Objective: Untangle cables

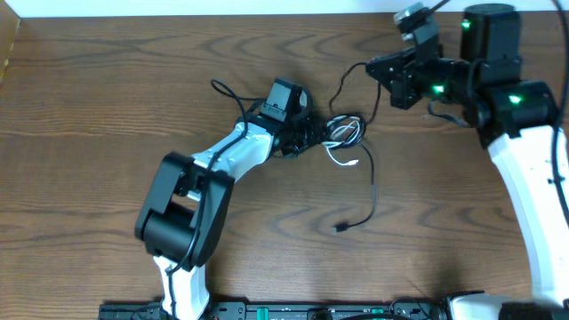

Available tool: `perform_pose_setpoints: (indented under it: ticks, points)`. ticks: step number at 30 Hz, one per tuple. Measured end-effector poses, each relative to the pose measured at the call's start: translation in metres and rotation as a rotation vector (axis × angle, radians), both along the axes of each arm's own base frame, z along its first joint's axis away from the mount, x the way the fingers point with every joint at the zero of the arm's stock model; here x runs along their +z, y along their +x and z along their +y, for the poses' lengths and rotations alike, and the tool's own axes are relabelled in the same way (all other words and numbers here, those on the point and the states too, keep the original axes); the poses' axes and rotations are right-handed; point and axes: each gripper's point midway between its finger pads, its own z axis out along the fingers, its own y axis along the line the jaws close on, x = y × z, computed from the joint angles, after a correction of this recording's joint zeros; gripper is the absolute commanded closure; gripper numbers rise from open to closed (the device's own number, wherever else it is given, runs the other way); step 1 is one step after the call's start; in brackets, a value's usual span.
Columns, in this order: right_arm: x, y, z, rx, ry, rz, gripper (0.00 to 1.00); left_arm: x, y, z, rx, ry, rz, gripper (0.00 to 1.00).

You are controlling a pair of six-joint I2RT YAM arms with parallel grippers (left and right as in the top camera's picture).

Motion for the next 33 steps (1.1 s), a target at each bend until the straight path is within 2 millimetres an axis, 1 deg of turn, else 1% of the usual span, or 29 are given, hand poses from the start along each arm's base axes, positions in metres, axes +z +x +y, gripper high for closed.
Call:
perform_pose_setpoints:
  ticks: [1,3,5,6,8,10,13,14,17,18,20,22,23,24,27,29,31,32,33]
  points:
    - [0.008,-0.004,-0.001,0.001,0.007,-0.020,0.99,-0.006,-0.002,0.001,0.000,0.008,0.011,0.65]
    - [0.017,-0.008,-0.004,0.000,0.015,-0.040,0.99,-0.013,-0.005,0.001,-0.002,0.017,0.026,0.70]
    - [0.022,-0.008,-0.013,-0.038,0.025,-0.042,0.99,-0.013,-0.006,0.001,-0.004,0.018,0.024,0.75]
    - [0.023,-0.007,-0.017,-0.057,0.027,-0.039,0.99,-0.013,-0.006,0.001,-0.002,0.018,0.026,0.80]
    - [0.022,0.002,-0.037,-0.145,0.034,-0.009,0.99,-0.013,-0.006,0.001,-0.004,0.019,0.025,0.91]
    - [0.016,0.009,-0.060,-0.244,0.035,0.032,0.99,-0.013,-0.006,0.001,-0.004,0.021,0.024,0.92]
    - [0.008,0.013,-0.081,-0.342,0.022,0.076,0.99,-0.013,-0.006,0.001,-0.002,0.022,0.024,0.92]
    - [0.005,0.014,-0.087,-0.370,0.013,0.088,0.99,-0.013,-0.005,0.001,-0.003,0.022,0.023,0.92]
    - [-0.002,0.014,-0.093,-0.414,-0.005,0.120,0.99,-0.013,-0.005,0.001,-0.005,0.022,0.021,0.92]
    - [-0.004,0.013,-0.094,-0.421,-0.009,0.129,0.99,-0.013,-0.005,0.001,-0.005,0.022,0.021,0.88]
    - [-0.007,0.013,-0.096,-0.432,-0.017,0.143,0.99,-0.012,-0.004,0.001,-0.007,0.019,0.012,0.77]
    - [-0.011,0.013,-0.097,-0.441,-0.019,0.158,0.99,-0.010,-0.001,-0.001,-0.018,0.011,-0.009,0.70]
    - [-0.014,0.015,-0.097,-0.443,-0.018,0.168,0.99,-0.007,0.001,-0.005,-0.037,-0.004,-0.034,0.64]
    - [-0.017,0.016,-0.097,-0.446,-0.018,0.180,0.99,-0.002,0.003,-0.010,-0.069,-0.026,-0.067,0.60]
    - [-0.025,0.020,-0.097,-0.450,-0.018,0.205,0.99,0.013,0.005,-0.025,-0.164,-0.100,-0.147,0.55]
    - [-0.026,0.021,-0.097,-0.451,-0.017,0.210,0.99,0.021,0.002,-0.037,-0.235,-0.138,-0.198,0.48]
    - [-0.026,0.021,-0.097,-0.451,-0.017,0.210,0.99,0.026,-0.003,-0.047,-0.290,-0.153,-0.237,0.45]
    - [-0.026,0.021,-0.097,-0.452,-0.017,0.210,0.99,0.028,-0.008,-0.055,-0.329,-0.158,-0.264,0.44]
    - [-0.026,0.021,-0.097,-0.452,-0.017,0.210,0.99,0.029,-0.020,-0.070,-0.397,-0.162,-0.295,0.44]
